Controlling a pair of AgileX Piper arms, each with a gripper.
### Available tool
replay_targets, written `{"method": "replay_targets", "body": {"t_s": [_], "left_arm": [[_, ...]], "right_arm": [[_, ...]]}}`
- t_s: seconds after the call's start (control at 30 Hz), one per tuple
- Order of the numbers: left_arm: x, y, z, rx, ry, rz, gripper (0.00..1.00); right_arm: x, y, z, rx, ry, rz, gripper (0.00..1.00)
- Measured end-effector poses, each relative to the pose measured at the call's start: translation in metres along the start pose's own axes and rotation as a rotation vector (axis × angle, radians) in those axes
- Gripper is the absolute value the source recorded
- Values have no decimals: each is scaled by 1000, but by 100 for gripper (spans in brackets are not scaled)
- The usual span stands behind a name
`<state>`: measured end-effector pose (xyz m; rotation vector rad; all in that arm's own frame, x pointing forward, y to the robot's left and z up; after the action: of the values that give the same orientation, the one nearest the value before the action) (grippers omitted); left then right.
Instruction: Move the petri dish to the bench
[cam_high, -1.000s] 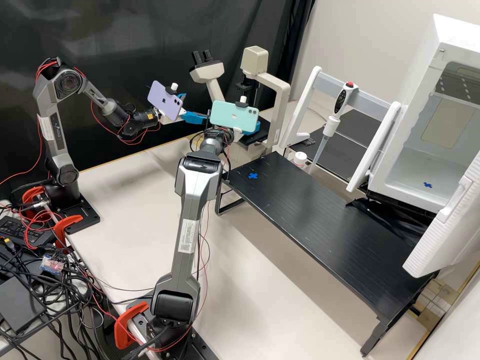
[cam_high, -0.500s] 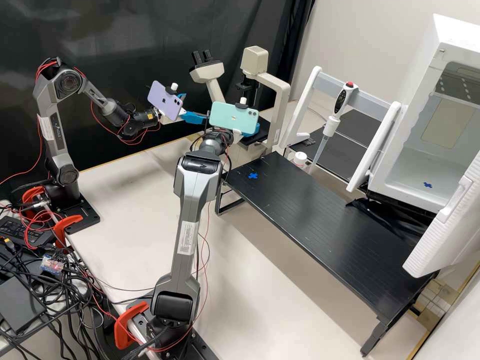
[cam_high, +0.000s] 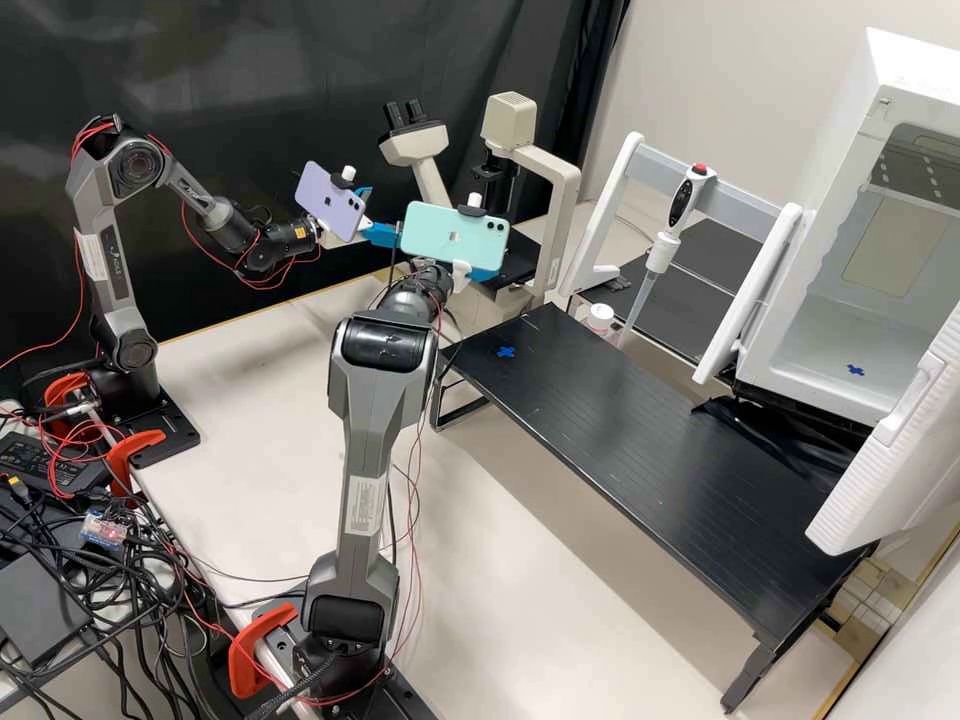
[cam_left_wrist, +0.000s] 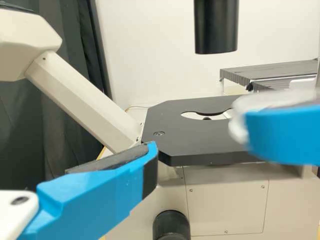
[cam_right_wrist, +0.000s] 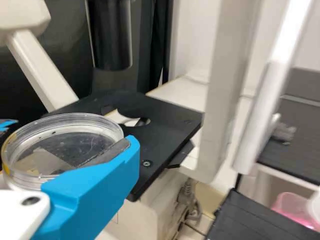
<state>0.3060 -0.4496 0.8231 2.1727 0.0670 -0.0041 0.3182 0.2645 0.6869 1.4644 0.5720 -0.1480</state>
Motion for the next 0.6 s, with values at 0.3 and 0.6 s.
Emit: {"method": "replay_targets", "body": {"t_s": [0.3, 0.6], "left_arm": [[0, 0, 0, 0, 0, 0, 100], [0, 0, 0, 0, 0, 0, 100]], "right_arm": [[-55, 10, 26, -22, 29, 128, 0], [-81, -3, 77, -48, -75, 133, 0]]}}
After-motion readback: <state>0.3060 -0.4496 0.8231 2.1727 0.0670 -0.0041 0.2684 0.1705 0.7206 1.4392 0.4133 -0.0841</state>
